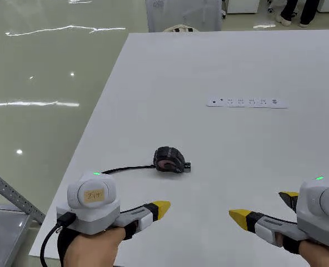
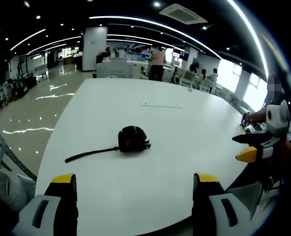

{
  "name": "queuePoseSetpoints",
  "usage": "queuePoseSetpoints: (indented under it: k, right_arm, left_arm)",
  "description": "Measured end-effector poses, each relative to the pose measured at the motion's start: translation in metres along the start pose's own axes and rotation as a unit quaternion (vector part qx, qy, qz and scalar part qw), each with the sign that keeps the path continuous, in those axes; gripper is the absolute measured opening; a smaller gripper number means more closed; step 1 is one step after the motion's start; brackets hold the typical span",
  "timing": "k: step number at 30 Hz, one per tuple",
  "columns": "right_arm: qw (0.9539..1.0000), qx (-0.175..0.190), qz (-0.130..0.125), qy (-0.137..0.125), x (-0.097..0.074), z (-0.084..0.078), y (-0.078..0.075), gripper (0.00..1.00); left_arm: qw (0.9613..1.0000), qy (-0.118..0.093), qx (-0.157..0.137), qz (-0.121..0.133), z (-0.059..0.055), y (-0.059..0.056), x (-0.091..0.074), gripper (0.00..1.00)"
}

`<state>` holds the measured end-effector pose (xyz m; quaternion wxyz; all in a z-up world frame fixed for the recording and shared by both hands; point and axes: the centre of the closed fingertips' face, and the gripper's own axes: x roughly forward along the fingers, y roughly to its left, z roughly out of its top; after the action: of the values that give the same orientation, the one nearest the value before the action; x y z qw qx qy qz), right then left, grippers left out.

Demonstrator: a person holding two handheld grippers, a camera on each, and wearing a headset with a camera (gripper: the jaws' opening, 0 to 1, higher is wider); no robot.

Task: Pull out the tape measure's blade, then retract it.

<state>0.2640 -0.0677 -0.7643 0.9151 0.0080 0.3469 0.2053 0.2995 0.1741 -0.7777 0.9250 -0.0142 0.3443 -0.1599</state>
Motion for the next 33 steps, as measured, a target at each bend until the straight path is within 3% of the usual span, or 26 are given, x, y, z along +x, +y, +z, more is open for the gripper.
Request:
queuePoseSetpoints:
  k: [9, 11, 33]
  right_arm:
    - [1.0000, -0.002, 0.005, 0.001, 0.002, 0.001, 0.001, 0.74]
    - [0.9999, -0.011, 0.010, 0.004, 0.010, 0.005, 0.002, 0.74]
    - [0.9992, -0.028, 0.018, 0.022, 0.030, 0.004, -0.001, 0.72]
  left_arm:
    - [1.0000, -0.001, -0.001, -0.001, 0.001, 0.001, 0.002, 0.95]
    - [1.0000, 0.000, 0.001, -0.003, 0.003, 0.001, 0.007, 0.95]
    - [0.9998, 0.013, 0.009, -0.009, 0.002, 0.001, 0.027, 0.93]
